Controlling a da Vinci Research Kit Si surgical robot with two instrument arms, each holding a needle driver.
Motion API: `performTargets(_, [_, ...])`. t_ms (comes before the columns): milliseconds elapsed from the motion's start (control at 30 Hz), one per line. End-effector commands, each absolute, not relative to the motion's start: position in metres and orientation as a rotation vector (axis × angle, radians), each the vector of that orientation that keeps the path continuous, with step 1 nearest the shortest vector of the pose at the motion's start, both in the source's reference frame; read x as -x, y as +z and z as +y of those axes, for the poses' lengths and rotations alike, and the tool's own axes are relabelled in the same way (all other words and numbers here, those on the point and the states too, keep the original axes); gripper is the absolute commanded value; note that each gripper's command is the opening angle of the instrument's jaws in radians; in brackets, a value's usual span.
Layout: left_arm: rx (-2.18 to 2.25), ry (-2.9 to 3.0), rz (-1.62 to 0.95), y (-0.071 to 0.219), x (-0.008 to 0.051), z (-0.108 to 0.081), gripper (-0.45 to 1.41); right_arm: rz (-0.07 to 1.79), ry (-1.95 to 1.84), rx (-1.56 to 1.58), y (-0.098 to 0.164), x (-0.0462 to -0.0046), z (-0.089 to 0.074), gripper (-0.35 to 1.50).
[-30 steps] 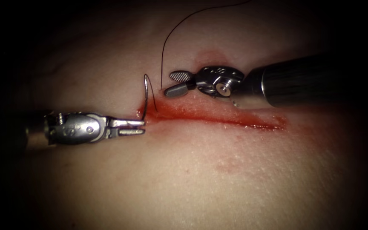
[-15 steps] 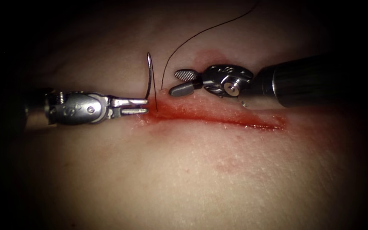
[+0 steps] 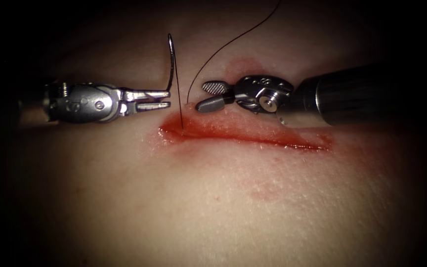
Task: Wound Closure
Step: Pass the needle from the left gripper to the right gripper.
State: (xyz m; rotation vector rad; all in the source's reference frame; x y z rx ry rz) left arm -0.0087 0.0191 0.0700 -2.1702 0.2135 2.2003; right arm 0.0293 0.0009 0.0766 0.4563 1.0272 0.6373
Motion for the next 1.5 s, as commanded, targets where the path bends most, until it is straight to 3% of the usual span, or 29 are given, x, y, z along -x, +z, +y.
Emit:
performTargets(33, [2.173,2.196,0.220,0.0706,0.0092,0.0193,-0.35,1.028,0.636,-0.458,0.0771,-0.0298,0.0006,1.28])
performTargets(900, [2.140,2.281,0.374,0.0746,0.0100,0.0128,-0.35,1.036,0.638,-0.510,0.0755,-0.0289,-0.0011,1.30])
performTargets(1500, [2.185,2.285,0.374,0.0760,0.0114,0.0114,-0.35,1.155,0.627,-0.649,0.0748,-0.0306,-0.0020,1.28])
